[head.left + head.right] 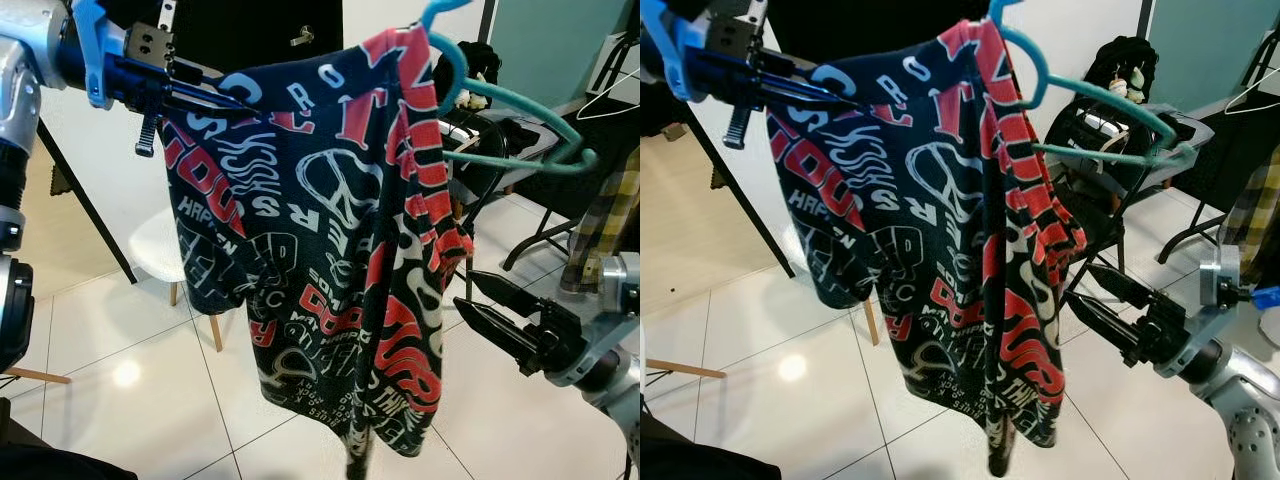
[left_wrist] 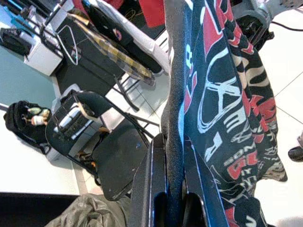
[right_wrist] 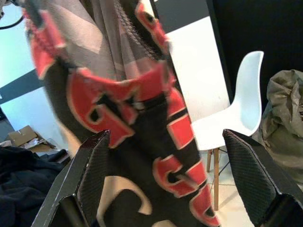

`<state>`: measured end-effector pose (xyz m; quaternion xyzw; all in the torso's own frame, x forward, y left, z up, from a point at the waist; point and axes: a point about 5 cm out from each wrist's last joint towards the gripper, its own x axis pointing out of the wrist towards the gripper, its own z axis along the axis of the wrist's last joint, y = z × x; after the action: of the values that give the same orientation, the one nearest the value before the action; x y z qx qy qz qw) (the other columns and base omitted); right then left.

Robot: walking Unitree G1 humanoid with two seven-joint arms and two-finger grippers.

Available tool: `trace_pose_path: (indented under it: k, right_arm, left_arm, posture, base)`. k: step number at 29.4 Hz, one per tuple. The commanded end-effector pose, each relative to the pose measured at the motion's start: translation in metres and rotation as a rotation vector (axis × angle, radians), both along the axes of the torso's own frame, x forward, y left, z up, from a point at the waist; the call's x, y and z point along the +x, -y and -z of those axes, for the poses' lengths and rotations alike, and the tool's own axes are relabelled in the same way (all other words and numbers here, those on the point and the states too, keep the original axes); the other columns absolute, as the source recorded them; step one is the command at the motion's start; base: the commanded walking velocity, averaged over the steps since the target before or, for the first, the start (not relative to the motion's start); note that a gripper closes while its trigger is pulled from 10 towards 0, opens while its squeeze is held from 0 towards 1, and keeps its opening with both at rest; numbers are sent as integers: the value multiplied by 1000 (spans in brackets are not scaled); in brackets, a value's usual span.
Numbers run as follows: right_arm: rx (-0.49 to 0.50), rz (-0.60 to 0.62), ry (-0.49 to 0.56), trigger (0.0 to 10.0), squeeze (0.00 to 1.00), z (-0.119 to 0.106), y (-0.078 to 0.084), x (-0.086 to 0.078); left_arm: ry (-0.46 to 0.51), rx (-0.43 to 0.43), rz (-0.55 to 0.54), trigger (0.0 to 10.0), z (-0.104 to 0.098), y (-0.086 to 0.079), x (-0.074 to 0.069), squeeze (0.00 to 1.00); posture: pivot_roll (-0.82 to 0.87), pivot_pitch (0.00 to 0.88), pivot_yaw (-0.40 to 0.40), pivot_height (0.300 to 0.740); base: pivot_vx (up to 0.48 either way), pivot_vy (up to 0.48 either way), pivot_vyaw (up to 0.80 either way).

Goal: Hang hanger

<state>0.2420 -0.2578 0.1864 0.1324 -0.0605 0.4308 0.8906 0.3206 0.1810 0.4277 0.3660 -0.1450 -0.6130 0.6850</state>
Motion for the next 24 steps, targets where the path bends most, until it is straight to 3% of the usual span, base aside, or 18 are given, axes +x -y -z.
trace_pose_path:
  k: [1, 5, 6, 7, 8, 12, 24]
  right_arm:
    - [-7, -13, 5, 10000, 0, 0, -5, 2]
    - [-3, -14, 22, 10000, 0, -2, -14, 9]
    - [7, -25, 28, 7137, 0, -3, -17, 11]
    - [14, -33, 31, 7137, 0, -4, -19, 11]
    - [17, -48, 36, 0, 0, -5, -23, 11]
    - [17, -74, 46, 0, 0, -6, -26, 10]
    - [0, -16, 61, 0, 0, -13, -9, 3]
  left_arm:
    - [22, 15, 55, 10000, -10, 0, -9, 0]
    - [21, 17, 92, 10000, -10, 6, -14, 0]
    - [19, 18, 96, 10000, -10, 7, -14, 0]
    - [18, 20, 98, 10000, -9, 7, -14, 0]
    - [16, 21, 100, 10000, -9, 7, -13, 0]
    - [9, 23, 96, 10000, -7, 8, -11, 0]
    - [-13, 4, 6, 10000, -1, -9, -1, 0]
  posture:
    - [-40, 0, 93, 740]
    - [-40, 0, 93, 740]
    - [-40, 0, 93, 740]
    - [-40, 0, 93, 740]
    - [-37, 0, 94, 740]
    - [-37, 0, 94, 740]
    - [-51, 0, 97, 740]
  base:
    - [0, 0, 0]
    - [0, 0, 0]
    - [0, 0, 0]
    - [0, 0, 0]
    - [0, 0, 0]
    - [0, 0, 0]
    - [0, 0, 0]
